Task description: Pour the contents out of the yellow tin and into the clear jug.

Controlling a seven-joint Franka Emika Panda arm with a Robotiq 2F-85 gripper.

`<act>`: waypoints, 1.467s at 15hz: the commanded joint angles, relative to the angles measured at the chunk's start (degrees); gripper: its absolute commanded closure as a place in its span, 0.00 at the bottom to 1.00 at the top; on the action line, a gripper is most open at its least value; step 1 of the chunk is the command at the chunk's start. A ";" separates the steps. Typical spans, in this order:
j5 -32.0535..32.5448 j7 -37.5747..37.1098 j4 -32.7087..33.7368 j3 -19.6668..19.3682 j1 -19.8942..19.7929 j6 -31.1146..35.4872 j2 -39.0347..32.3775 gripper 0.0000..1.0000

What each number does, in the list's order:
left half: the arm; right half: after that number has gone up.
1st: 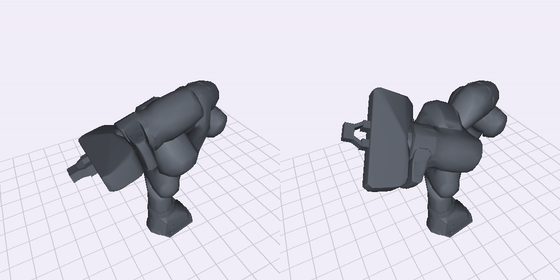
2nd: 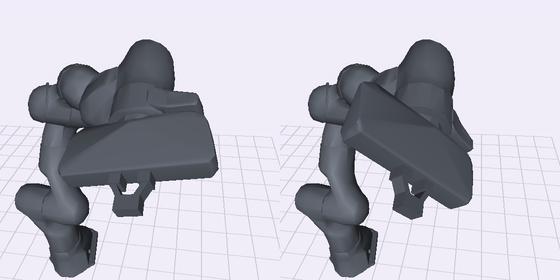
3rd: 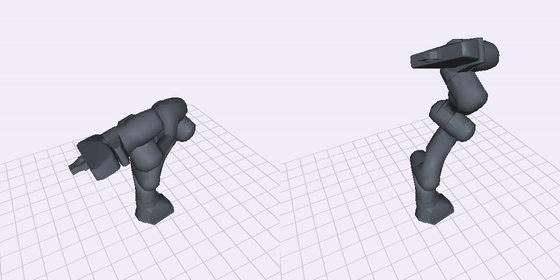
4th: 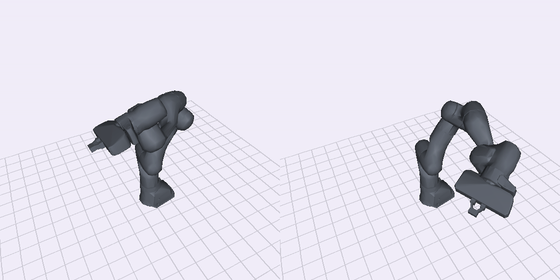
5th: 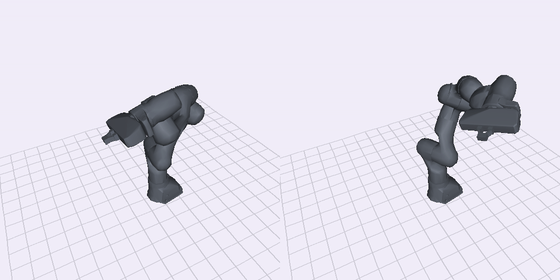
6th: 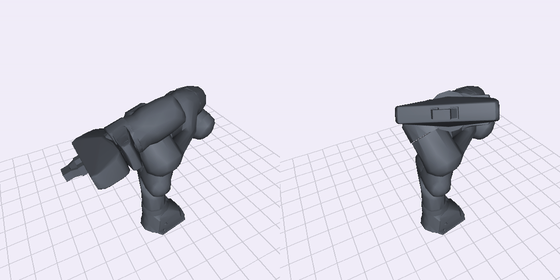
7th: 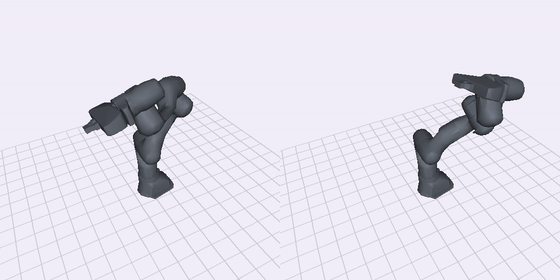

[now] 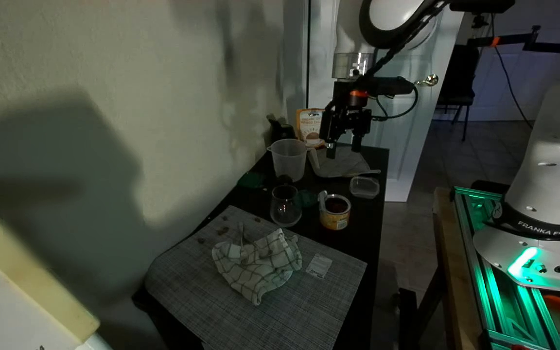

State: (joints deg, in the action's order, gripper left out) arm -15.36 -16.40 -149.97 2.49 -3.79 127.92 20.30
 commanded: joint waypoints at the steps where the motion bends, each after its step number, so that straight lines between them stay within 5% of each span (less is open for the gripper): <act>1: 0.32 -0.23 0.05 -0.69 0.68 -0.07 0.13 0.00; 11: -3.29 42.15 -6.63 -11.88 4.25 0.18 -1.73 0.00; 12: -1.96 35.05 -6.13 -9.72 3.40 0.26 -0.56 0.00; 16: -1.95 36.11 -5.94 -10.25 3.32 0.25 -0.94 0.00; 22: -2.73 36.14 -5.58 -9.68 4.16 11.82 -6.03 0.00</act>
State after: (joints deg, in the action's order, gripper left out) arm -18.67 19.19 -156.04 -7.35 -0.39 135.14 17.96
